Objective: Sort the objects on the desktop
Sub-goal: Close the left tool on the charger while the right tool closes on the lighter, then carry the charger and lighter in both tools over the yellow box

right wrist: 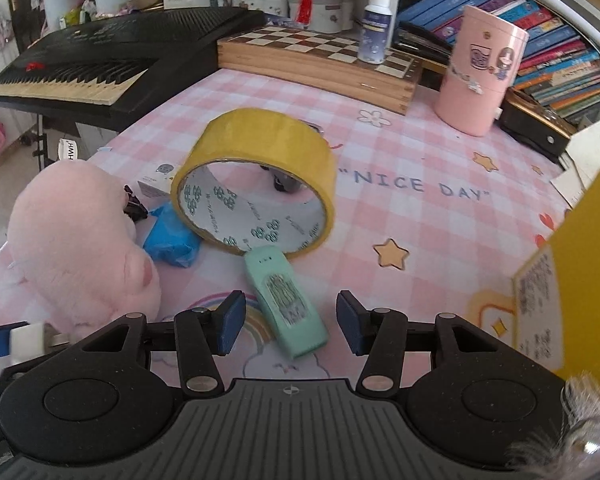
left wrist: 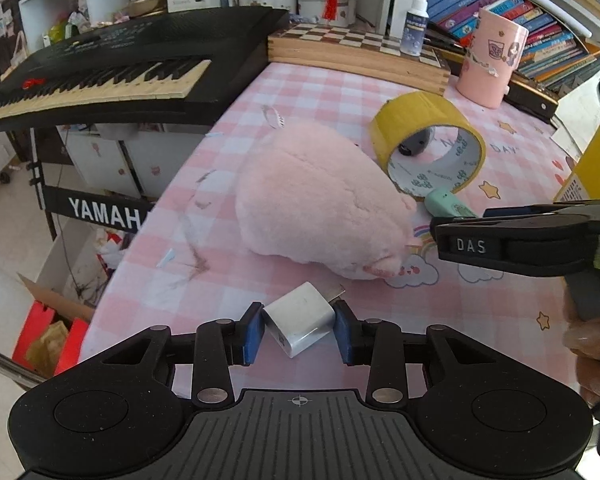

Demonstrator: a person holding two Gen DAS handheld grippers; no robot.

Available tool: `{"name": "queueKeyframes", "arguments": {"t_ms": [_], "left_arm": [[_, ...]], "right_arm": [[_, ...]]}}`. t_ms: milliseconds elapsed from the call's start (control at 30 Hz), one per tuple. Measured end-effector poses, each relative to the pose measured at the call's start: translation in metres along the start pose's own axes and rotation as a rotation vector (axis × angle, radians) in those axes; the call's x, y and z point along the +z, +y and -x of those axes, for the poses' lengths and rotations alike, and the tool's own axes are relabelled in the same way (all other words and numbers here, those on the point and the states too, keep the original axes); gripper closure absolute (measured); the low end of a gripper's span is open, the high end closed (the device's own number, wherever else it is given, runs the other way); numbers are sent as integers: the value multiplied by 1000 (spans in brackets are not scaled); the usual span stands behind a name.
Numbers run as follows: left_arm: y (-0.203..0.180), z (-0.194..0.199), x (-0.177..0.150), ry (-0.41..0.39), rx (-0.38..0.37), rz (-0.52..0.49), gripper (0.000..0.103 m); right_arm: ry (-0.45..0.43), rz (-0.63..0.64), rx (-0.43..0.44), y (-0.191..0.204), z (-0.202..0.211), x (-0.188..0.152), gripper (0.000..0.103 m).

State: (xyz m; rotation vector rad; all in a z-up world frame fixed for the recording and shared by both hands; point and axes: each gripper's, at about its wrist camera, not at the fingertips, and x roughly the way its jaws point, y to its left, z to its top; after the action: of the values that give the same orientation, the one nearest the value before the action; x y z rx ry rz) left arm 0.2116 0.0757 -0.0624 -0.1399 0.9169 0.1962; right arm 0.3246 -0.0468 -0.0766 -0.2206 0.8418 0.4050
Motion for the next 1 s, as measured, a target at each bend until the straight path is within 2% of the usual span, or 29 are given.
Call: {"name": "queueKeyframes", "arguments": {"t_ms": [33,67,100,167,333,667,900,1000], "left_arm": [[1,2,1,-1,1,3,68],[2,3,1,-2,2,6,68],[3,4,1,-5,2,9,68],[5,7,0,-11,-3,13,68],[5,17,0,-39,-25,10,68],[5,69,-8,-142,-124,8,68],[4,111,-28,-215,-179,-27,68],[5,120,-42,-211,-194,-46,68]], "right_arm": [[-1,0,6,-1,-1,1,57],[1,-3,21,-1,-2,2,62],[5,-7,45,-2,-1,3,72],[8,5,55,-1,1,3,80],[13,-43,82,-6,21,-7,80],[-108,-111,79,-11,107,-26,80],[-140,-140,54,-5,159,-58,80],[-127,-160,38,1,172,-75,80]]}}
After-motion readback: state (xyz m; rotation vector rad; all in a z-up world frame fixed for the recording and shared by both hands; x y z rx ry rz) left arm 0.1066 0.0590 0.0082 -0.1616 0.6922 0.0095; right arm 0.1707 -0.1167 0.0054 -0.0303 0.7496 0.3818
